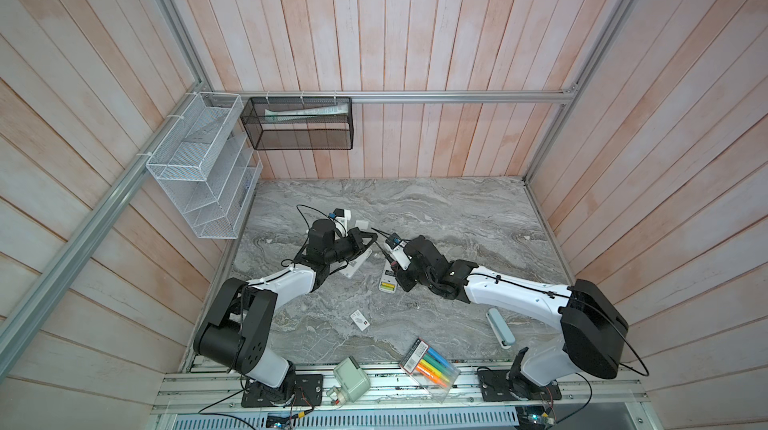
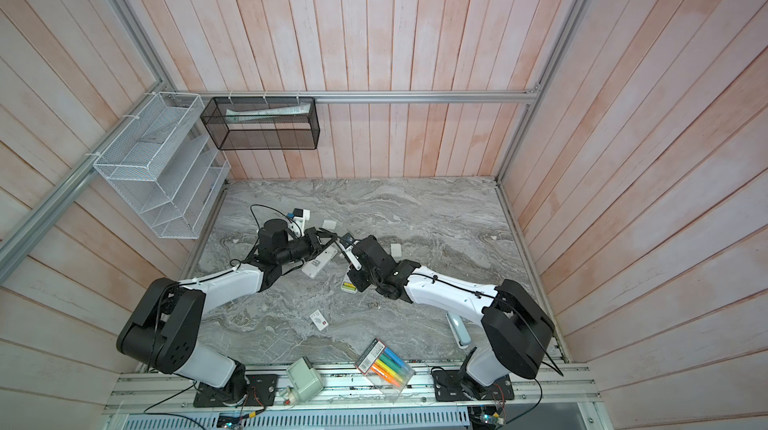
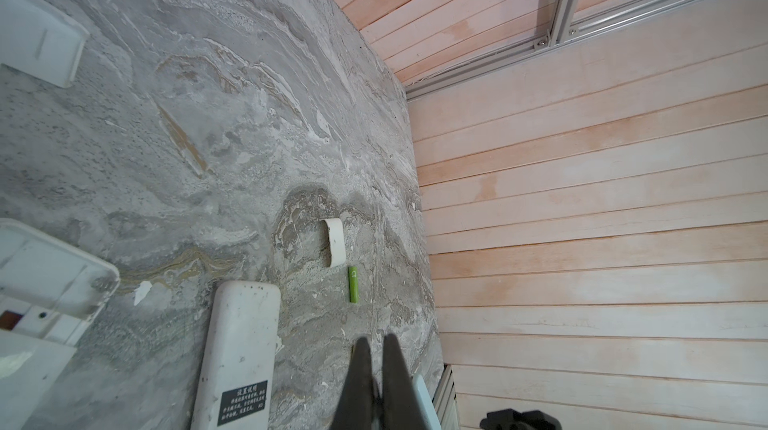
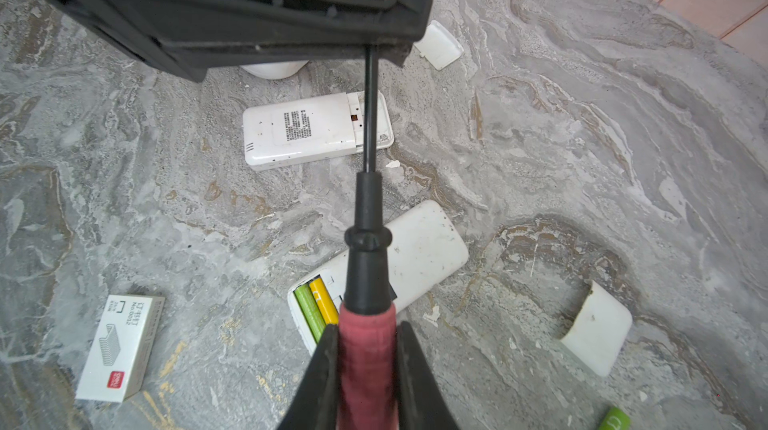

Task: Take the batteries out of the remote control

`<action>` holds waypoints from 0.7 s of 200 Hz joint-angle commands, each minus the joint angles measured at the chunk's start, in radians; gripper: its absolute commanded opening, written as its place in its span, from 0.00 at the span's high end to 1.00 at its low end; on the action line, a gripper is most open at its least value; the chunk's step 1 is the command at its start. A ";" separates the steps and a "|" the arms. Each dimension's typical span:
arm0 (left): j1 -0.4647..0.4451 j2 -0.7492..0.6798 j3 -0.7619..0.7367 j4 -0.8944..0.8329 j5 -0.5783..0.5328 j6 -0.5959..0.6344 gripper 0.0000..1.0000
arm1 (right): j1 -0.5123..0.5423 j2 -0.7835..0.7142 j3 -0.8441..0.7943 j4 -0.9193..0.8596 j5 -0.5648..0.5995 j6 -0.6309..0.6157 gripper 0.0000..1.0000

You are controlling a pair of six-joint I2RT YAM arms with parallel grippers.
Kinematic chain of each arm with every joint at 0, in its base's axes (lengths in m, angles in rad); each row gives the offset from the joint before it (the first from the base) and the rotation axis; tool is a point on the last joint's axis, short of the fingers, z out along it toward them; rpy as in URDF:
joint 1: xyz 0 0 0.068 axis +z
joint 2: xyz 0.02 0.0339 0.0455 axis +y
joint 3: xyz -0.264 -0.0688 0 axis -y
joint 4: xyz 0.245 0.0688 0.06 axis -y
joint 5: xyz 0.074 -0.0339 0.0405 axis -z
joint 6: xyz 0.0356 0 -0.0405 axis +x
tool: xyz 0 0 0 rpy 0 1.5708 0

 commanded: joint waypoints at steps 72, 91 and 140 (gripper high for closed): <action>0.013 -0.027 -0.063 0.091 0.041 -0.103 1.00 | 0.006 -0.160 -0.165 0.264 0.030 -0.169 0.60; 0.030 -0.050 -0.072 0.114 0.057 -0.132 1.00 | -0.004 -0.230 -0.217 0.316 0.033 -0.194 0.47; 0.086 -0.117 -0.130 0.212 0.088 -0.261 1.00 | -0.104 -0.363 -0.265 0.318 -0.168 -0.217 0.29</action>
